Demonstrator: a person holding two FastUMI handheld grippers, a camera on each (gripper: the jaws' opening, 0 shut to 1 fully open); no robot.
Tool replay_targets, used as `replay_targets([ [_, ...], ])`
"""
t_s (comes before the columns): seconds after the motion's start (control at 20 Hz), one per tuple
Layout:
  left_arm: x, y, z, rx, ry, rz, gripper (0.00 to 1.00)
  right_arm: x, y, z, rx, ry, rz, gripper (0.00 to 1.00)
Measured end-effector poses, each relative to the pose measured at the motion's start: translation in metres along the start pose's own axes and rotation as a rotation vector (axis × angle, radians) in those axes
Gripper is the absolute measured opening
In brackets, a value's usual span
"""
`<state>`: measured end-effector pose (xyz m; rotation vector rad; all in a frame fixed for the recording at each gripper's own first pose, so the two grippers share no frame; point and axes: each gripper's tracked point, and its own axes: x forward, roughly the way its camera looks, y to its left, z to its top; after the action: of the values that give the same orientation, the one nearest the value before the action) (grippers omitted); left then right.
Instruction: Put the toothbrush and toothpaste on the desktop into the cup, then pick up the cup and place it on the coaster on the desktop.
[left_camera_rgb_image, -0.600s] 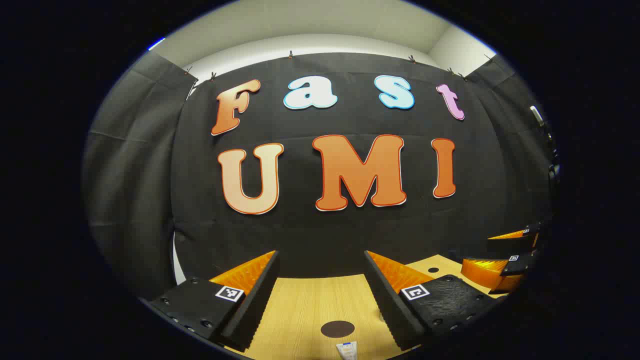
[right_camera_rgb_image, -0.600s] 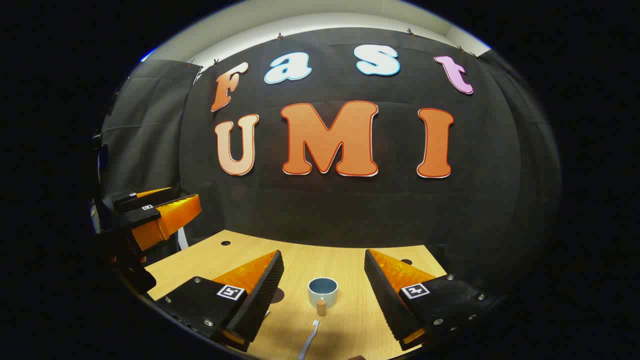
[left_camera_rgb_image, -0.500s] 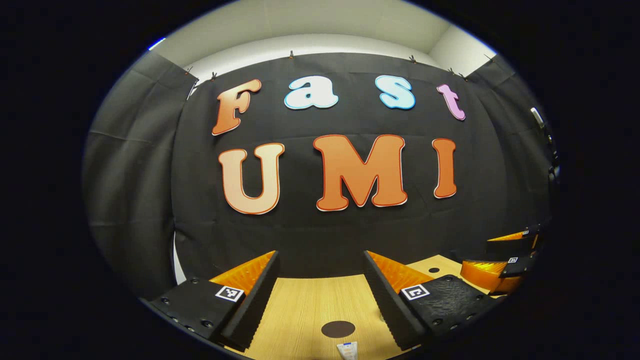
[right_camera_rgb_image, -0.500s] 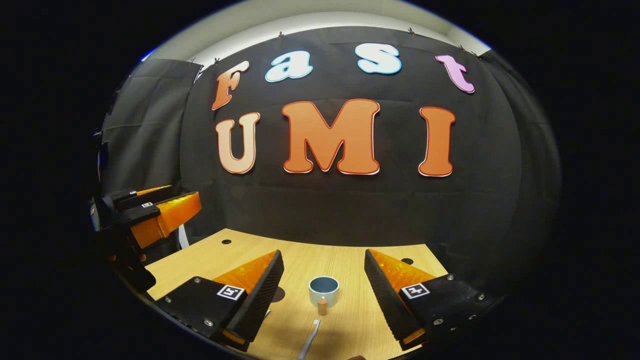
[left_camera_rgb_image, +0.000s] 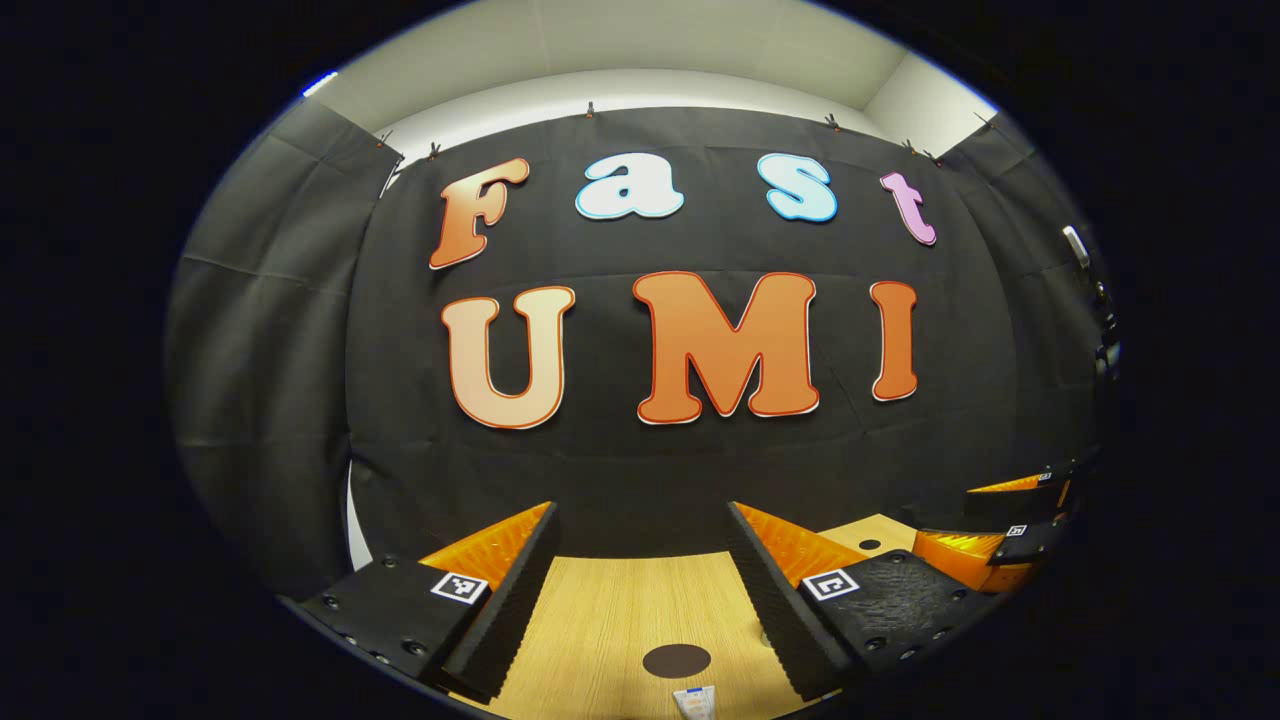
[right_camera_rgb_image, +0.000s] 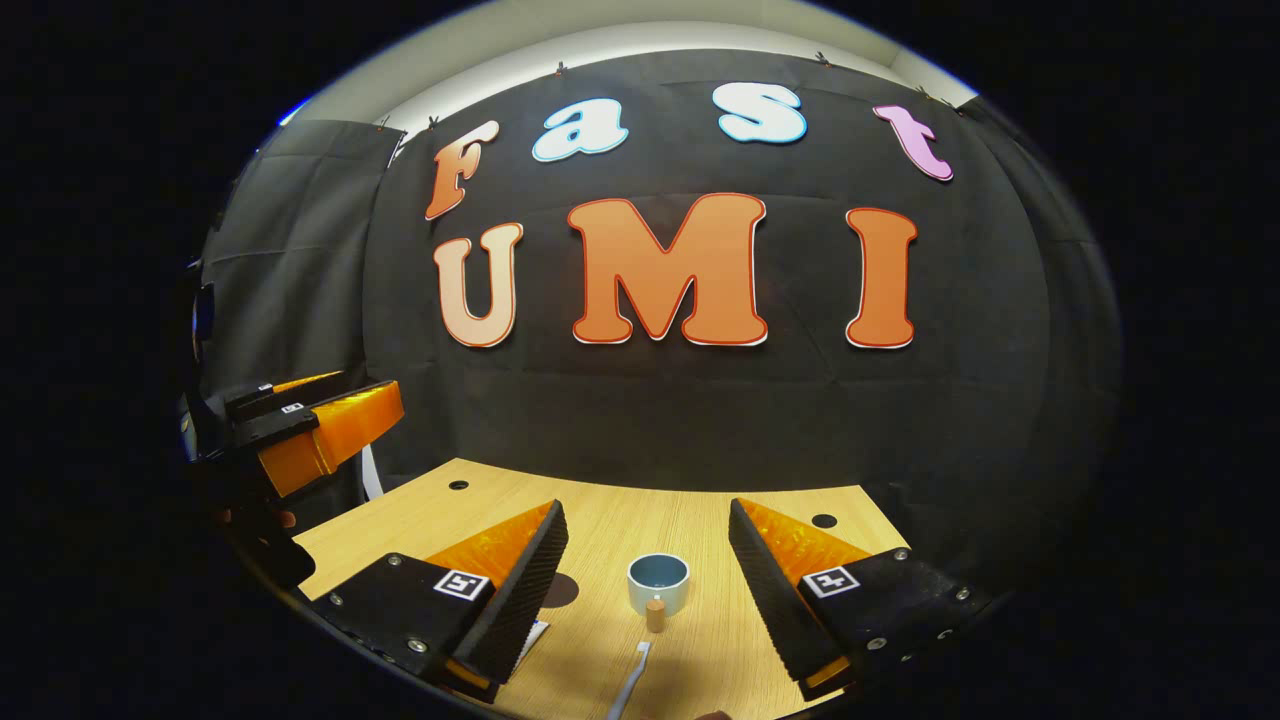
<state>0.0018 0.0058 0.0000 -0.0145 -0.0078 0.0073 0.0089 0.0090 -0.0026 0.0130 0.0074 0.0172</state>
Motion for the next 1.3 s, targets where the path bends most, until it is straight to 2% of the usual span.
replay_targets([
  [0.3, 0.003, -0.005, -0.004, -0.011, 0.013, -0.021, 1.00, 0.004, -0.003, -0.002, -0.010, -0.001, -0.013, 0.98],
  [0.5, 0.005, -0.004, -0.004, -0.001, 0.020, -0.022, 0.98, 0.011, -0.006, -0.028, -0.034, 0.090, -0.030, 0.98],
  [0.75, 0.004, -0.002, -0.012, 0.015, 0.057, -0.030, 1.00, 0.019, -0.004, -0.085, -0.037, 0.297, -0.033, 0.98],
  [0.95, 0.000, 0.011, -0.018, 0.036, 0.083, -0.002, 0.98, 0.019, 0.007, -0.126, -0.029, 0.449, 0.000, 0.98],
  [1.3, -0.008, 0.028, -0.039, 0.098, 0.149, 0.053, 0.98, 0.007, 0.012, -0.198, 0.005, 0.735, 0.000, 0.98],
])
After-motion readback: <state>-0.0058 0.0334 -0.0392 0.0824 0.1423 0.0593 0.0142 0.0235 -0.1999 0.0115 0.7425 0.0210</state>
